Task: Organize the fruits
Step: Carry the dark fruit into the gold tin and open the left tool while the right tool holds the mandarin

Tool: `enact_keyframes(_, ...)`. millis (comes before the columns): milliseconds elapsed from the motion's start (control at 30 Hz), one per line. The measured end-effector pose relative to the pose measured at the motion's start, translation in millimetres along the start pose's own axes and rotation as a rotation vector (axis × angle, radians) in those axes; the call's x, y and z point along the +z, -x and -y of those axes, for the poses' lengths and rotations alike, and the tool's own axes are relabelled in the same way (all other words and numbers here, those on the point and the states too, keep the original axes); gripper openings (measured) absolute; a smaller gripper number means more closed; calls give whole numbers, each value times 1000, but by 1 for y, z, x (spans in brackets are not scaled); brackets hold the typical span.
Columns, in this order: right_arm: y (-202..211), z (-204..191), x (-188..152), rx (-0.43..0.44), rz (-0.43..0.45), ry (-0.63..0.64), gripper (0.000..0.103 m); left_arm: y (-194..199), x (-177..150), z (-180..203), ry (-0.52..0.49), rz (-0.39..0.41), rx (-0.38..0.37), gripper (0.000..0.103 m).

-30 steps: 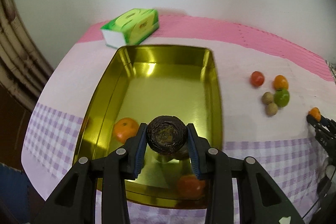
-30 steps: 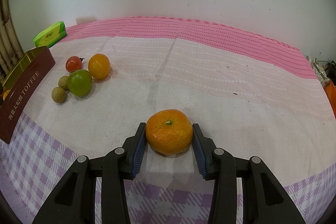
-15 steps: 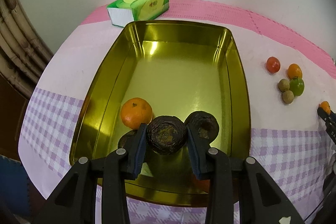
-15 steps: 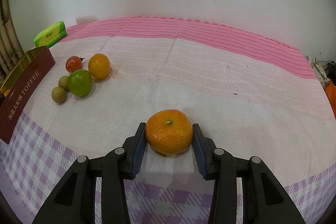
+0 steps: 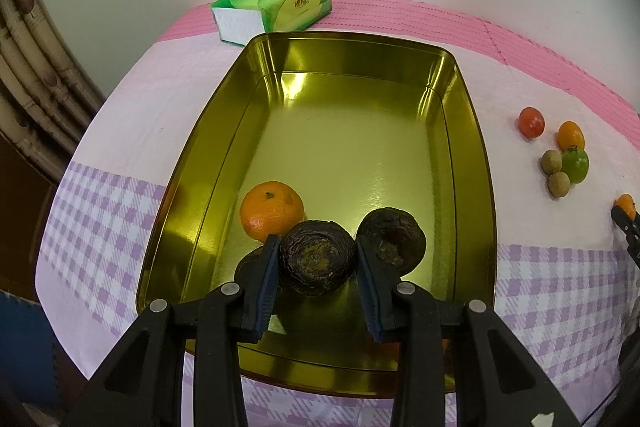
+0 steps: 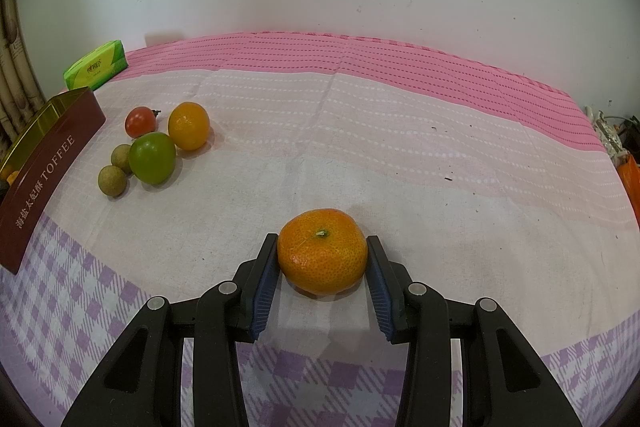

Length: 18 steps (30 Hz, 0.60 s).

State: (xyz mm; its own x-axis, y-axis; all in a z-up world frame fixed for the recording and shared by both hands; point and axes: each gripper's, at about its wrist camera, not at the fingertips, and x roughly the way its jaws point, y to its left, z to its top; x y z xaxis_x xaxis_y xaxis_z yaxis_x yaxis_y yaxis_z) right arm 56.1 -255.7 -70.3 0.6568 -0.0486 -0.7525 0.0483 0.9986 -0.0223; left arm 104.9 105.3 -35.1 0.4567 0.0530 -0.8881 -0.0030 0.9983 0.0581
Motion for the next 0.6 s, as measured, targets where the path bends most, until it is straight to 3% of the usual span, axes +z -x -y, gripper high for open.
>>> enact_keyframes(333, 0, 0, 0, 0, 0, 0, 43, 0, 0, 3, -21, 5, 22, 35)
enact_keyframes(600, 0, 0, 0, 0, 0, 0, 43, 0, 0, -1, -3, -7, 28, 47)
